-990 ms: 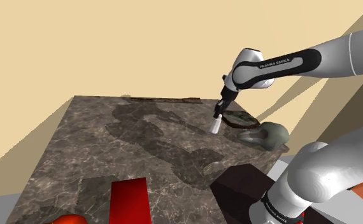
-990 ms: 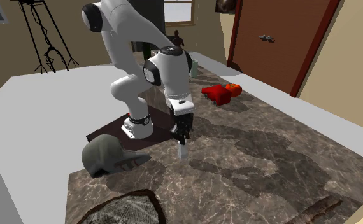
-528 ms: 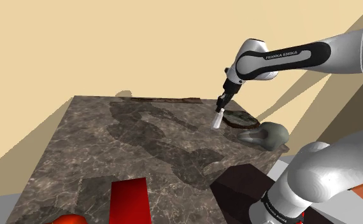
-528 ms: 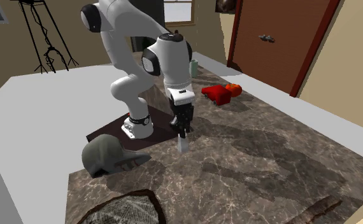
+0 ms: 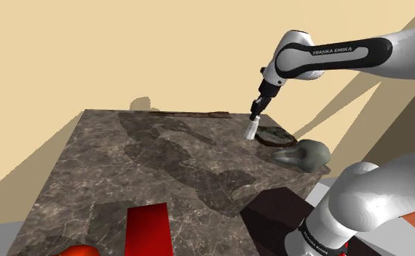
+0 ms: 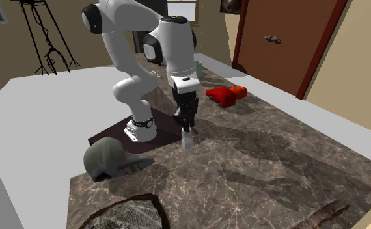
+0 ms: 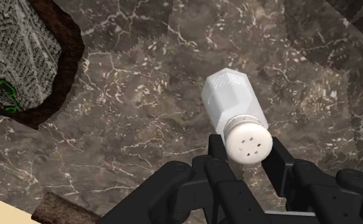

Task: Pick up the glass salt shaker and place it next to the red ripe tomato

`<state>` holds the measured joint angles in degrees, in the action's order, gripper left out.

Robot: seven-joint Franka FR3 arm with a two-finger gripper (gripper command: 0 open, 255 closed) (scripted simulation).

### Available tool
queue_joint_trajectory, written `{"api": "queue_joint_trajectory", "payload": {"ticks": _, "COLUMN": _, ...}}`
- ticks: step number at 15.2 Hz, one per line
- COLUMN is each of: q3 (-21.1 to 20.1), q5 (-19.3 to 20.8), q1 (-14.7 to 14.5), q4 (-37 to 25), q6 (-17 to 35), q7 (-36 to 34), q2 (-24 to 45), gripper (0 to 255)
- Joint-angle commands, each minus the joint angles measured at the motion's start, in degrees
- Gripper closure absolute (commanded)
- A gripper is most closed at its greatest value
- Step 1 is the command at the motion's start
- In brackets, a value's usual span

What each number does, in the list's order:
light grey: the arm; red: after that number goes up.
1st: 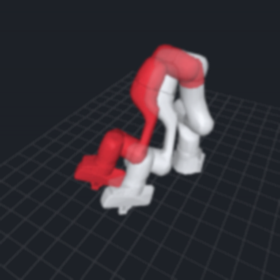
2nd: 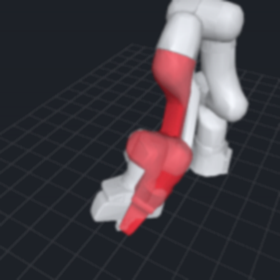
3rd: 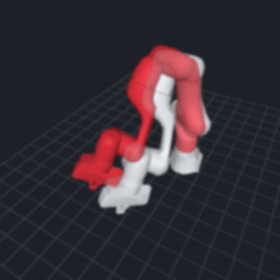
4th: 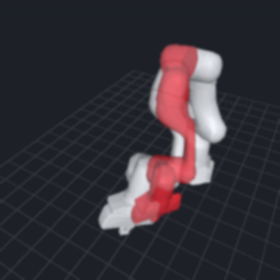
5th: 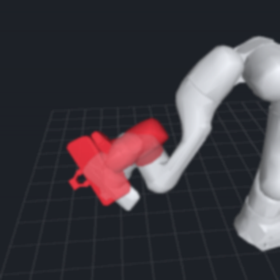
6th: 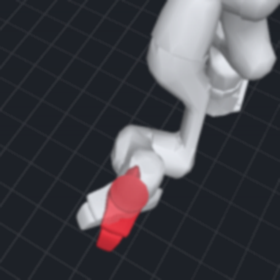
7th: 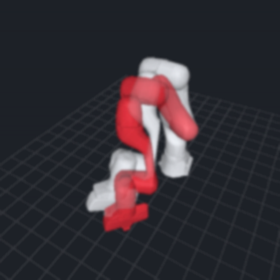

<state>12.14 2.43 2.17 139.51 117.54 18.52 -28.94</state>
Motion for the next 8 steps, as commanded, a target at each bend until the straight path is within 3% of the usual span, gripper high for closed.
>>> {"api": "queue_joint_trajectory", "payload": {"ticks": 1, "q3": 0.0, "q5": 0.0, "q1": 0.0, "q4": -1.6, "q6": -1.7, "q7": 0.1, "q2": -0.1, "gripper": 255}}
{"api": "queue_joint_trajectory", "payload": {"ticks": 8, "q3": -0.4, "q5": -0.2, "q1": -0.1, "q4": -6.5, "q6": -7.2, "q7": -0.2, "q2": -0.6, "gripper": 255}}
